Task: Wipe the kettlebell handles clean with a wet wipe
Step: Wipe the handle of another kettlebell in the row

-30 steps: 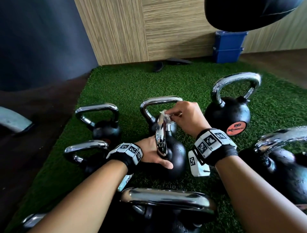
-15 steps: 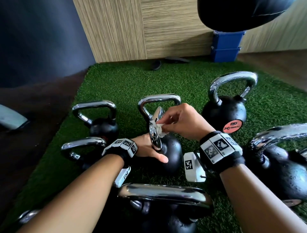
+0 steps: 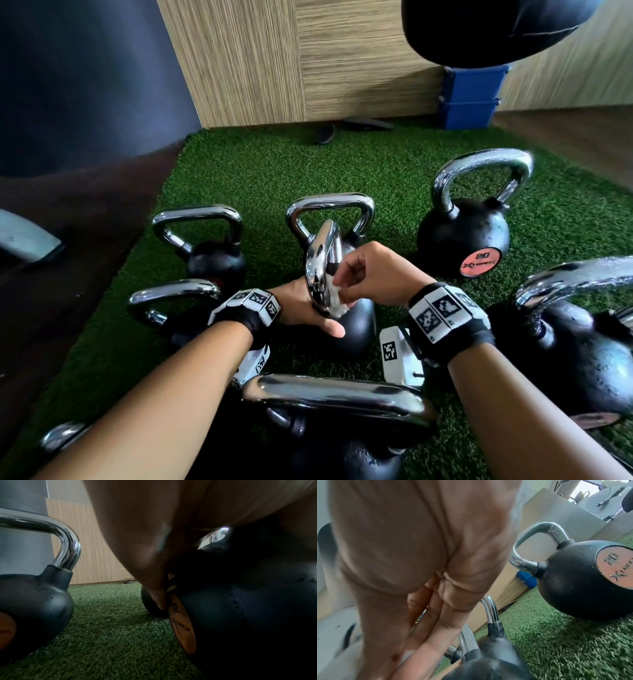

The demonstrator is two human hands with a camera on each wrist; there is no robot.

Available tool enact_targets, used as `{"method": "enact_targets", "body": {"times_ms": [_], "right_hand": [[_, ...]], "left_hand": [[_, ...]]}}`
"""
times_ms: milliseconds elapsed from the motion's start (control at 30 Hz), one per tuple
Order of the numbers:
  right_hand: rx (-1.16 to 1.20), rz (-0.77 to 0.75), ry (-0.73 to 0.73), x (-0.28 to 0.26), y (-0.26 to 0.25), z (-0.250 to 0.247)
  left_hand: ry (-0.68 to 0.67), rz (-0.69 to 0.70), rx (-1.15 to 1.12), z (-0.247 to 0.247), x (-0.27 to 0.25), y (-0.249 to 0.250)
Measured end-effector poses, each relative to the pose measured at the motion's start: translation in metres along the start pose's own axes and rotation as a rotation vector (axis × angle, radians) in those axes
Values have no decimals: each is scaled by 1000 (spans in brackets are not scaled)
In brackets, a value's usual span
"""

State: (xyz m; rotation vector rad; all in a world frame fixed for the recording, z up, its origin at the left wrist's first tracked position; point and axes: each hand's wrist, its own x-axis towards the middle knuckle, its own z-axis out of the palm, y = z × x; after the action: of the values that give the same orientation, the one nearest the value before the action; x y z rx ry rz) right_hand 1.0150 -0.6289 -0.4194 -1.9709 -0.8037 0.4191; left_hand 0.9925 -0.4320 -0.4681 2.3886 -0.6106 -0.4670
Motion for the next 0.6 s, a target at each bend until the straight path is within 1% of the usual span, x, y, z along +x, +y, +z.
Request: {"method": "enact_targets", "body": {"times_ms": [100,233,300,433,533,600], "right_hand": [[-27,-10,-25,6,0,-2],[-170,67,-206,13,-2,0],[-138,61,-266,12,-2,1],[80,49,-327,4,5,8],[73,26,-382,4,7,11],[88,12,-385,6,9,11]], "left_hand": [[18,16,32,2,-2,2],[19,37,50,8,-6,1],[31,68,90,12,-8,1],[87,75,115,21,-17,0],[151,62,43,24,-24,4],[156,72,89,25,-25,9]]}}
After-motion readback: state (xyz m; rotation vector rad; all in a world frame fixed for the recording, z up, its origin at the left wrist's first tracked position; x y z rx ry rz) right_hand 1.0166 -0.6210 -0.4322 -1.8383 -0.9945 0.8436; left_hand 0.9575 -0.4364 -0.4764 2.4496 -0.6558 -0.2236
